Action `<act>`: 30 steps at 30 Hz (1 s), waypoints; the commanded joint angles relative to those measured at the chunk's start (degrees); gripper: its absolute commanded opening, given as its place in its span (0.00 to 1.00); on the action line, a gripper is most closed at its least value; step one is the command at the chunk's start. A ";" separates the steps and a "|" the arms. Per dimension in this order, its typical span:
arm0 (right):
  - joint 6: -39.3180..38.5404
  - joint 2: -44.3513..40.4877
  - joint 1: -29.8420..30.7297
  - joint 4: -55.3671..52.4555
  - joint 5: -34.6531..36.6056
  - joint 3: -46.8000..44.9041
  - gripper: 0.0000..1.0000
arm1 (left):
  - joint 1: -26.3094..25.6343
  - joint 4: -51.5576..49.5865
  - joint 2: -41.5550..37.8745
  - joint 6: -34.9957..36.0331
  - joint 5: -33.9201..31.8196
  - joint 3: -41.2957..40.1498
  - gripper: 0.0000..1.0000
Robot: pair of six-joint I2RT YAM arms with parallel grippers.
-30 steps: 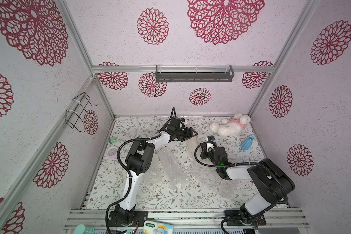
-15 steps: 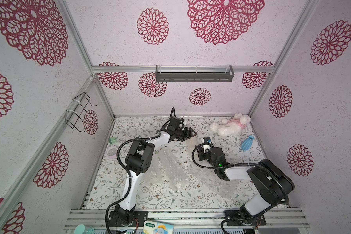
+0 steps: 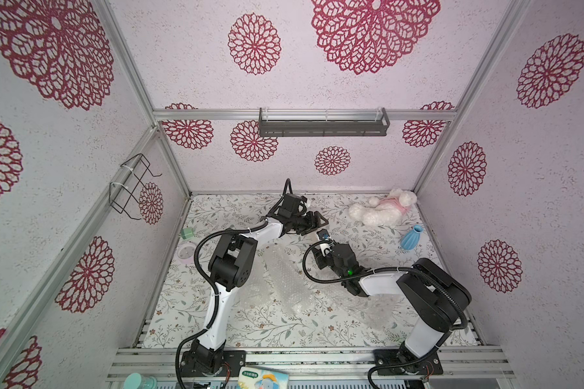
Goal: Unwrap the vase from the bubble wrap
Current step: Unwrap the bubble wrap at the center of the board.
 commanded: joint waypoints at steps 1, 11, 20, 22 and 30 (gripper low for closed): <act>-2.95 1.05 1.16 0.00 3.75 2.17 0.51 | 0.08 0.12 0.73 -0.59 0.54 1.26 0.73; -4.74 6.18 1.84 1.43 10.24 6.11 0.12 | -0.02 0.21 0.53 -0.59 0.57 0.99 0.73; -3.08 2.14 1.75 4.23 11.21 2.49 0.00 | -0.01 -0.05 0.06 -0.36 0.64 0.47 0.73; -2.06 0.22 1.28 4.90 11.15 0.86 0.00 | 0.08 -0.06 -0.05 -0.33 0.68 0.20 0.73; 4.51 -3.92 -3.18 5.04 6.19 -2.60 0.00 | 0.34 0.11 -1.37 0.02 0.47 -1.82 0.73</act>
